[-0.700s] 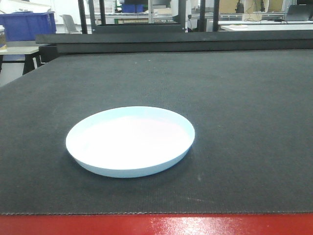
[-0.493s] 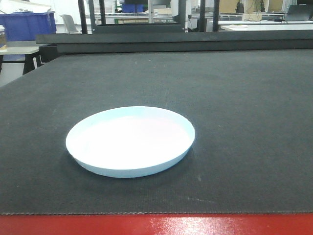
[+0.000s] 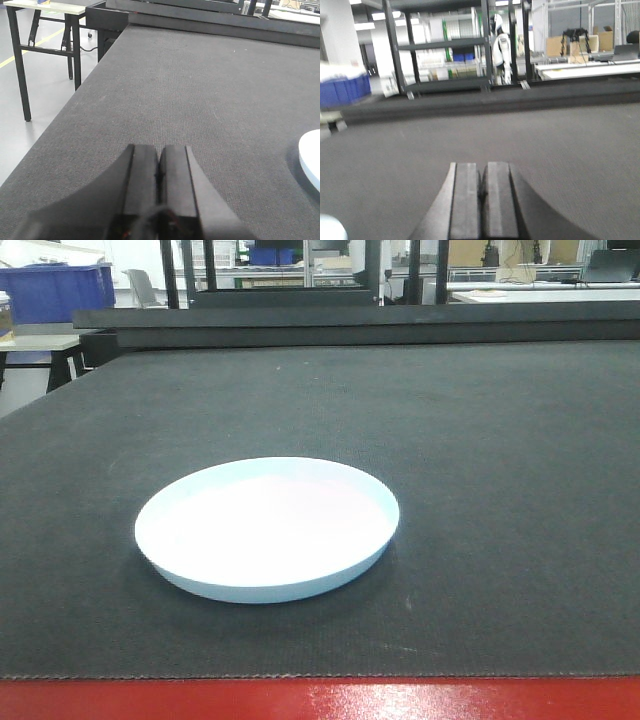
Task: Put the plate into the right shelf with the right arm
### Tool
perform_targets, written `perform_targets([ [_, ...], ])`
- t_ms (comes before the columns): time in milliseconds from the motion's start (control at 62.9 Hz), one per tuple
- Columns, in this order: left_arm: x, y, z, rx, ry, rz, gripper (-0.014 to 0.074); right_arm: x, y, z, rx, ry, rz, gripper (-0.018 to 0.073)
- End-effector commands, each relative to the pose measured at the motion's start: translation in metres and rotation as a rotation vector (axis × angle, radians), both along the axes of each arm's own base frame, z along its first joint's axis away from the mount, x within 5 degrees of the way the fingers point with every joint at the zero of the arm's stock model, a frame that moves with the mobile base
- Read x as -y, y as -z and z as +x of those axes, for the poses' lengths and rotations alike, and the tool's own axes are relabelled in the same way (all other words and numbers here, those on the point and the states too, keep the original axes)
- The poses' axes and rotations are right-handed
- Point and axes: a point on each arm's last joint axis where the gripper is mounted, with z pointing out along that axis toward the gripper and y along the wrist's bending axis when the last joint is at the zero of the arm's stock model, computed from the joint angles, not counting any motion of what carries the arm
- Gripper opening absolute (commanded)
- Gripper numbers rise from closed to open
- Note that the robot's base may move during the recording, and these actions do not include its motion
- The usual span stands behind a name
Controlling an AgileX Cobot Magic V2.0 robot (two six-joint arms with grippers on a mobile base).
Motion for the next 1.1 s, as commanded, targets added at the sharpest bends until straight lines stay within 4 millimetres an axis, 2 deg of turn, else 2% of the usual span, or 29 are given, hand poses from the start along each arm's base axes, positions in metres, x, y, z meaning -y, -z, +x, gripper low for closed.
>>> perform_targets([
  [0, 0.000, -0.005, 0.000, 0.086, 0.002, -0.011, -0.0047, 0.001, -0.045, -0.013, 0.118, -0.007, 0.034, 0.0054],
  [95, 0.000, -0.005, 0.000, 0.086, 0.002, -0.011, -0.0047, 0.000, -0.075, -0.014, -0.024, -0.014, 0.021, 0.0054],
  [207, 0.000, -0.005, 0.000, 0.086, 0.002, -0.011, -0.0047, -0.002, -0.104, -0.005, -0.204, -0.033, 0.026, 0.0054],
  [334, 0.000, -0.005, 0.000, 0.086, 0.002, -0.011, -0.0047, -0.013, -0.131, 0.020, -0.417, -0.125, 0.061, 0.0054],
  [430, 0.000, -0.005, 0.000, 0.086, 0.002, -0.011, -0.0047, -0.028, -0.143, 0.045, -0.558, -0.275, 0.070, 0.0054],
  [525, 0.000, -0.005, 0.000, 0.086, 0.002, -0.011, -0.0047, -0.044, -0.150, 0.065, -0.618, -0.428, 0.111, 0.0057],
  [605, 0.000, -0.005, 0.000, 0.086, 0.002, -0.011, -0.0047, -0.055, -0.147, 0.084, -0.660, -0.523, 0.137, 0.0062],
  [652, 0.000, -0.005, 0.000, 0.086, 0.002, -0.011, -0.0047, -0.060, -0.142, 0.094, -0.691, -0.560, 0.151, 0.0096],
  [716, 0.000, -0.005, 0.000, 0.086, 0.002, -0.011, -0.0047, -0.069, -0.133, 0.108, -0.750, -0.604, 0.159, 0.0200],
  [827, 0.000, -0.005, 0.000, 0.086, 0.002, -0.011, -0.0047, -0.087, -0.114, 0.130, -0.855, -0.655, 0.147, 0.0462],
  [891, 0.000, -0.005, 0.000, 0.086, 0.002, -0.011, -0.0047, -0.100, -0.101, 0.142, -0.904, -0.677, 0.132, 0.0572],
  [955, 0.000, -0.005, 0.000, 0.086, 0.002, -0.011, -0.0047, -0.113, -0.087, 0.154, -0.949, -0.691, 0.115, 0.0616],
  [1082, 0.000, -0.005, 0.000, 0.086, 0.002, -0.011, -0.0047, -0.136, -0.057, 0.175, -1.030, -0.684, 0.096, 0.0613],
])
